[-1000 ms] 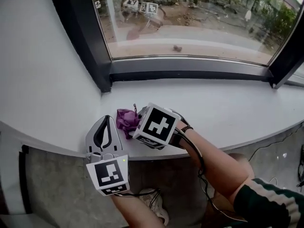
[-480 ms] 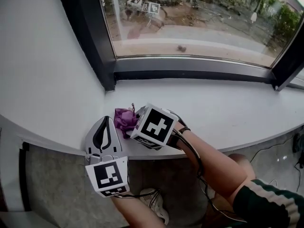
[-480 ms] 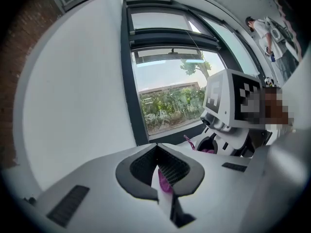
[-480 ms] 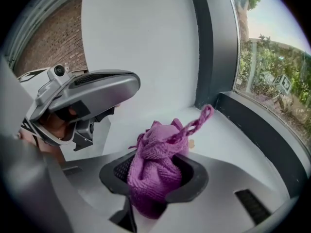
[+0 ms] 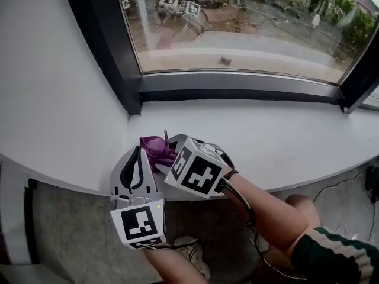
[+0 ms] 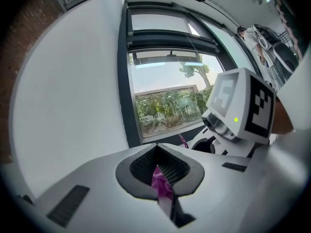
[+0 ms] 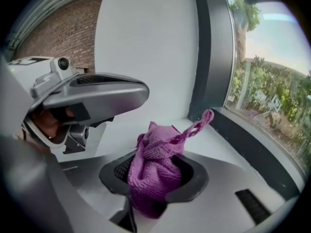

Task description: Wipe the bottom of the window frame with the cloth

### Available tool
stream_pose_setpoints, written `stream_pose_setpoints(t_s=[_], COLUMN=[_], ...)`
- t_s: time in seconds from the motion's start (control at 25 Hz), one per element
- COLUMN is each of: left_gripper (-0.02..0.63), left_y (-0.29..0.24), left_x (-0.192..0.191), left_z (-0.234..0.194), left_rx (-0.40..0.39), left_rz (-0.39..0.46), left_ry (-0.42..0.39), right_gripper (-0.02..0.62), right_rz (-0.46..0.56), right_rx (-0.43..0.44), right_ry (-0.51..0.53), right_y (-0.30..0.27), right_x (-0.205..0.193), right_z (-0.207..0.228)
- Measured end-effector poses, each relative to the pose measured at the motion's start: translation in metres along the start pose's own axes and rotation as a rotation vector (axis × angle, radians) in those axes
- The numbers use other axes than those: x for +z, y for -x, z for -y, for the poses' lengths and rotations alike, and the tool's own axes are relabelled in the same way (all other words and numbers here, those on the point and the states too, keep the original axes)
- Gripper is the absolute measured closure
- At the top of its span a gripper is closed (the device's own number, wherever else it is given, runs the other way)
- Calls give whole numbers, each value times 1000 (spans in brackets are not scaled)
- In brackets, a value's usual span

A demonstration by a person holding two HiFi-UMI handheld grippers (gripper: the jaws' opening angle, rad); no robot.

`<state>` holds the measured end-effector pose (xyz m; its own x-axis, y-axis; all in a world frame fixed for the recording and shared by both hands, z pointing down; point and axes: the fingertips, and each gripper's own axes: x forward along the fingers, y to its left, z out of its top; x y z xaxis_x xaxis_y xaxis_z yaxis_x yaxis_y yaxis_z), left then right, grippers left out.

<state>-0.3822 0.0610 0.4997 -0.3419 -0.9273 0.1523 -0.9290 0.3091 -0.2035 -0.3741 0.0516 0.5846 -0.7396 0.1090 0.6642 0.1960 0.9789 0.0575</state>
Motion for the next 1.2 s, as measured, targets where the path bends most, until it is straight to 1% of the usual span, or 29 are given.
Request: stream_pose_setpoints(t_s=[0.12,0.2,0.28,0.4,0.56,0.68,0.72,0.8,0.88,0.92,1.0,1.04,1.2], left_gripper=[603,603,603,603,603,603,603,603,603,603,603,603,603], left_y=[-1,-1,-1,-5,-12,-20,-23,-27,-25,-24,-25,-26,-24], left_x=[2,6,13,22,43,74,85,108,136,151,177,188,222], left_z=[1,2,6,18,21,23,25,33,45,52,63,66,72], left_rx=[-2,3,-3,-24,-23,-40,-48,-70,-110,-129,-158,-170,-207], left_rz=[23,42,71,91,110,149,147,117,76,56,30,31,68], left_ry=[55,63,52,12,-63,-106,-120,-141,-173,-206,-280,-290,-228], right_gripper=[449,449,449,449,449,449,449,449,449,449,449,449,449], right_rz=[64,125,183,273,415,476,504,558,589,595,592,588,577], right_rx=[-32,-52,-94,-151,-177,-225,-241,-264,-285,-300,-333,-349,-413], right_ry=[18,10,19,27,-24,-10,-12,-45,-100,-125,-140,-138,-152], right_y=[4,10,20,39,61,88,100,129,162,179,207,218,255], right_x=[1,5,9,16,26,40,47,63,78,84,95,99,110], right_z=[4,7,14,23,37,51,56,62,64,67,74,77,85])
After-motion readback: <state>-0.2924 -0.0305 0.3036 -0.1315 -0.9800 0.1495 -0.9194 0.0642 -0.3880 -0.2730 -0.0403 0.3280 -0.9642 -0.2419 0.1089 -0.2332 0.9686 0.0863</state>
